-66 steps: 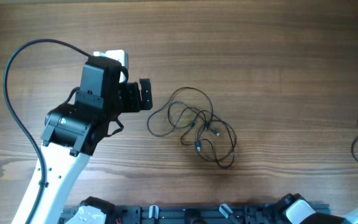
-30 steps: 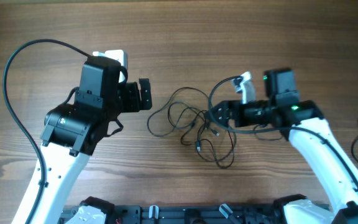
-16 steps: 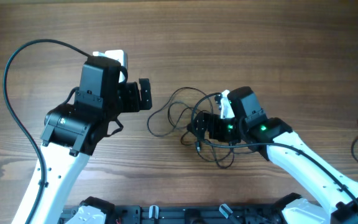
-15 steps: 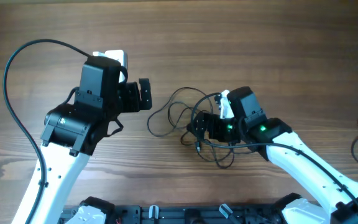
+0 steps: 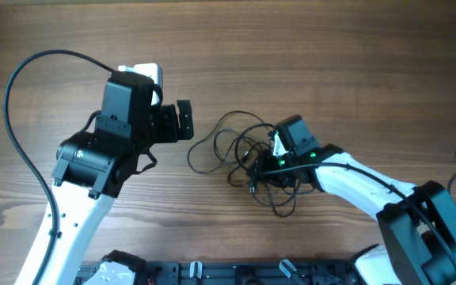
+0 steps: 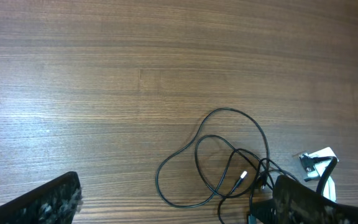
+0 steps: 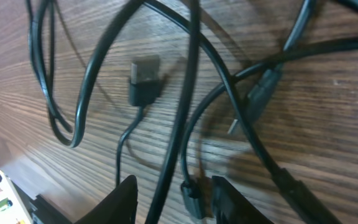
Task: Untangle cables
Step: 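Return the right gripper to the pile and grasp another cable, then pull the second cable rightward out of the pile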
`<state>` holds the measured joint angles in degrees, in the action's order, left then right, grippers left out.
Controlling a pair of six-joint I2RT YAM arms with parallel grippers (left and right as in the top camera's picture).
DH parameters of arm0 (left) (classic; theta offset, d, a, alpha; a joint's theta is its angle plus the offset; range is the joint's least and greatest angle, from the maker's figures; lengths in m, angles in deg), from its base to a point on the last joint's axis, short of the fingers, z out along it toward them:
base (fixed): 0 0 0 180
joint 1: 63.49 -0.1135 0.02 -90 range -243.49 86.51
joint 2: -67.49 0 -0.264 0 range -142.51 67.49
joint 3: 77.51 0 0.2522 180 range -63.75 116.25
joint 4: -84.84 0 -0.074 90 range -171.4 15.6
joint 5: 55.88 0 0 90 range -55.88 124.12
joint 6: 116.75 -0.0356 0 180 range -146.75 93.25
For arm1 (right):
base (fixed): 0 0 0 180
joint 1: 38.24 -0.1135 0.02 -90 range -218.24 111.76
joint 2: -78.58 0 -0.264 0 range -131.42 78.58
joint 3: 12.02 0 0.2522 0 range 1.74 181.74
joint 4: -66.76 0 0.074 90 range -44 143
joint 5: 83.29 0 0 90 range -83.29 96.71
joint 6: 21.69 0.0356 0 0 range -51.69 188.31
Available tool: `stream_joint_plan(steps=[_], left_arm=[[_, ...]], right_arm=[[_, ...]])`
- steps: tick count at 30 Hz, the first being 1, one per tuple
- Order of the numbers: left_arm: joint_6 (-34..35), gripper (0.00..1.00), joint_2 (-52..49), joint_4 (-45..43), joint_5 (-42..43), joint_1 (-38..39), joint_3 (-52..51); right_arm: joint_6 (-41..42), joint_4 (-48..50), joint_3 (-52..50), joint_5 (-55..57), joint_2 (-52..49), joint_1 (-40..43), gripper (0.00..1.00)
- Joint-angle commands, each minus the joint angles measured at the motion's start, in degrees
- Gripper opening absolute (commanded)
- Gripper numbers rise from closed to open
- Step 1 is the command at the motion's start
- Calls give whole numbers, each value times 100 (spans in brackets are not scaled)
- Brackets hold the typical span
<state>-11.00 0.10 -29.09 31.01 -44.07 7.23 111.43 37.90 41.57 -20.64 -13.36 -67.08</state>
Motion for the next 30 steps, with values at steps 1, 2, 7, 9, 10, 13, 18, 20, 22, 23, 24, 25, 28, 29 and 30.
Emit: stream_joint_plan(steps=[1,2,7,9,10,13,18,20,22,23,24,25,28,29,30], left_arm=[[-72,100,22,-13,31,-31,37],[-74,100,22,-13,31,-31,37],[-74,100,22,-13,31,-31,37],[-72,100,22,-13,31,-31,37],[-72,100,22,-13,31,-31,37],[-74,100,22,-13,31,-31,37],[-72,100,22,-13,31,-31,37],[-72,100,22,-13,31,-31,37],[-72,100,22,-13,31,-31,37],[-72,100,22,-13,31,-31,37],[-72,100,22,-13,31,-31,37],[-72,100,22,-13,31,-31,37],[-72,100,22,-13,31,-31,37],[-74,100,22,-13,31,-31,37],[-72,100,22,-13,31,-31,37]], right_arm=[[42,195,-24,37,-57,-24,27],[35,254,-24,37,-57,-24,26],[31,640,-22,81,-57,-24,26],[-127,870,-22,79,-42,-20,26],[-195,944,-20,79,-15,-20,26],[-393,990,26,122,63,-17,5],[-699,798,146,343,695,-17,4],[-868,623,173,396,1104,-20,5],[-929,260,240,673,1703,-20,5],[-1045,48,306,809,2061,-20,5],[-1123,-133,372,942,2343,-20,5],[-1244,-404,494,1102,2776,-20,5],[-1331,-973,833,1491,3585,-17,5],[-1311,-1167,979,1690,3803,-17,5],[-1314,-1346,1141,1895,4006,-17,5]])
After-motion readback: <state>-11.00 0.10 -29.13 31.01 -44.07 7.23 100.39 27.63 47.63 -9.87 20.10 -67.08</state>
